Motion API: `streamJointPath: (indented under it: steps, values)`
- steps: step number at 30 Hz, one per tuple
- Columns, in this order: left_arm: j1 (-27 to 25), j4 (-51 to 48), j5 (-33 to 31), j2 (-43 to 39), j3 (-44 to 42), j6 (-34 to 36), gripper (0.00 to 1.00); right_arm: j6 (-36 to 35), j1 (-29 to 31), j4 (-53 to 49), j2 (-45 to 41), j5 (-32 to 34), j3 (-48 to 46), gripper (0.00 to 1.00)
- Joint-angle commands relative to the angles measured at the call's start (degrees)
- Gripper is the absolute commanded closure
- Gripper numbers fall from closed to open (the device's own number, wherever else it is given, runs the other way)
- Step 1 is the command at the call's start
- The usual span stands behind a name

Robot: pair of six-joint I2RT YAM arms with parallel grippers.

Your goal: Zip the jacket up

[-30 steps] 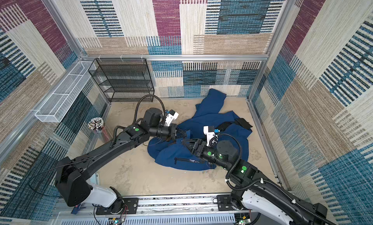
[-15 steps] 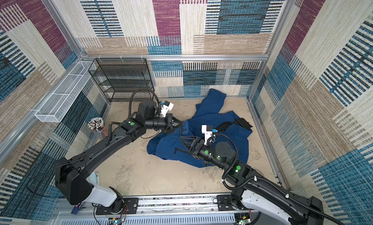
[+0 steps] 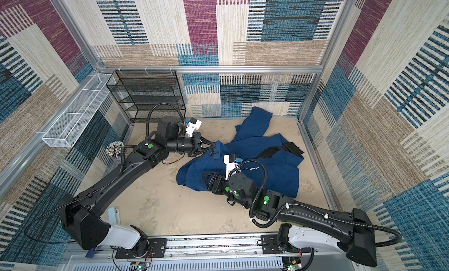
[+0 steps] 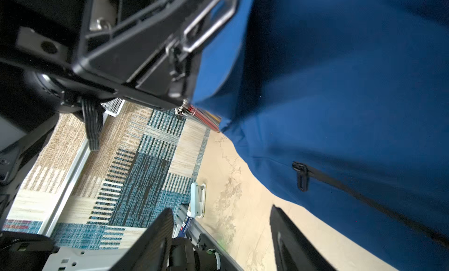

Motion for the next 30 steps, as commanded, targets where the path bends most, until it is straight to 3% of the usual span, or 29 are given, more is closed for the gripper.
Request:
streamJointPath:
  steps: [1, 5, 14, 19, 30]
  values:
    - [0.1, 2.2, 0.9, -0.9, -1.2, -0.3, 1.0, -4.2, 0.3, 8.5, -0.4, 6.2, -1.9, 0.35]
    - [0.2, 2.7, 0.9, -1.3, -2.0, -0.9, 1.0, -6.3, 0.3, 12.5, 0.8, 4.4, -2.3, 0.36]
    - [0.4, 3.3, 1.5, -1.6, -2.4, -1.5, 1.0, -5.8, 0.2, 18.2, 2.2, 8.5, -5.6, 0.43]
    - [0.5, 3.4, 1.6, -1.9, -2.9, -1.8, 1.0, -8.3, 0.0, 23.4, 3.4, 6.1, -6.9, 0.44]
    - [0.5, 4.0, 1.3, -3.2, -4.6, -2.6, 1.0, -9.6, -4.7, 31.9, 5.7, -0.1, -9.9, 0.56]
